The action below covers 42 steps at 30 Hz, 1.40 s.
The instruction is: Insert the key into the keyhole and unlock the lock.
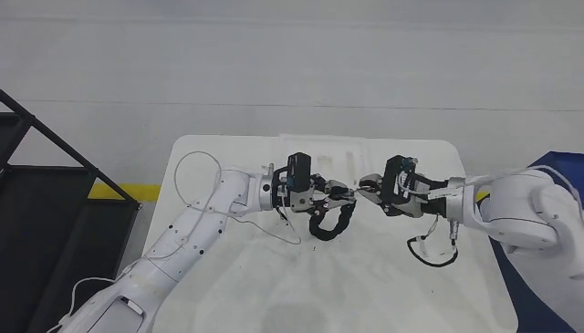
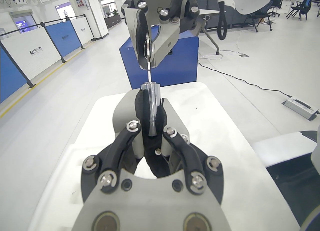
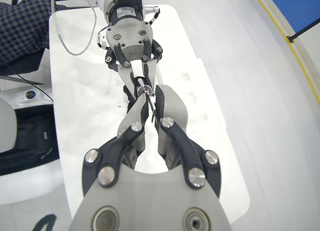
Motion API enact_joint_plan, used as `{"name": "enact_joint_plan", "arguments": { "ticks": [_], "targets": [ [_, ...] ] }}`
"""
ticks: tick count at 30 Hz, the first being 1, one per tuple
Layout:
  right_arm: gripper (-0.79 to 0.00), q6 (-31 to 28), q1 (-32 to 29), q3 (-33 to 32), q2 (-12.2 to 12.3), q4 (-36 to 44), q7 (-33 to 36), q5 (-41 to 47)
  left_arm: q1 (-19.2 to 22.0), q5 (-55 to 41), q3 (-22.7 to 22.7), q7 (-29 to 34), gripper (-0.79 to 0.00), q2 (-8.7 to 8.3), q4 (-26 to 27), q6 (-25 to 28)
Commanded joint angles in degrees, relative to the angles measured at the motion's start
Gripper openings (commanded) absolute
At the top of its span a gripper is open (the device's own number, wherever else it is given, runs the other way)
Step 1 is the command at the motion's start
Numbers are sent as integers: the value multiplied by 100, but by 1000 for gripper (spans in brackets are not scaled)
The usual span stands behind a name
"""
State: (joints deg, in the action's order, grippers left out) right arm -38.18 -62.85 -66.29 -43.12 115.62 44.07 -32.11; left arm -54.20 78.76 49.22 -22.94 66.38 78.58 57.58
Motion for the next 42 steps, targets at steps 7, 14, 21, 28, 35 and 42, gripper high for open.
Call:
{"name": "enact_joint_plan", "arguments": {
  "ticks": [7,14,21,28,35,42],
  "targets": [
    [-785,592,-201,-191,44,171,502,842,16,365,-72,-80,-785,4,86,-39],
    [-785,785,-283,-276,70,243,882,1199,41,539,-105,-180,-785,12,81,-121],
    [-234,754,-315,-250,67,177,966,1214,41,625,-108,-231,-785,10,66,-151],
    [-154,531,-322,-288,75,311,966,1041,15,646,-105,-246,-785,4,71,-146],
    [-606,579,-340,-268,50,292,693,974,19,665,-141,-257,-785,15,112,-166],
    [-785,758,-476,-262,27,275,420,849,9,688,-153,-263,-785,20,141,-221]
  ]
}}
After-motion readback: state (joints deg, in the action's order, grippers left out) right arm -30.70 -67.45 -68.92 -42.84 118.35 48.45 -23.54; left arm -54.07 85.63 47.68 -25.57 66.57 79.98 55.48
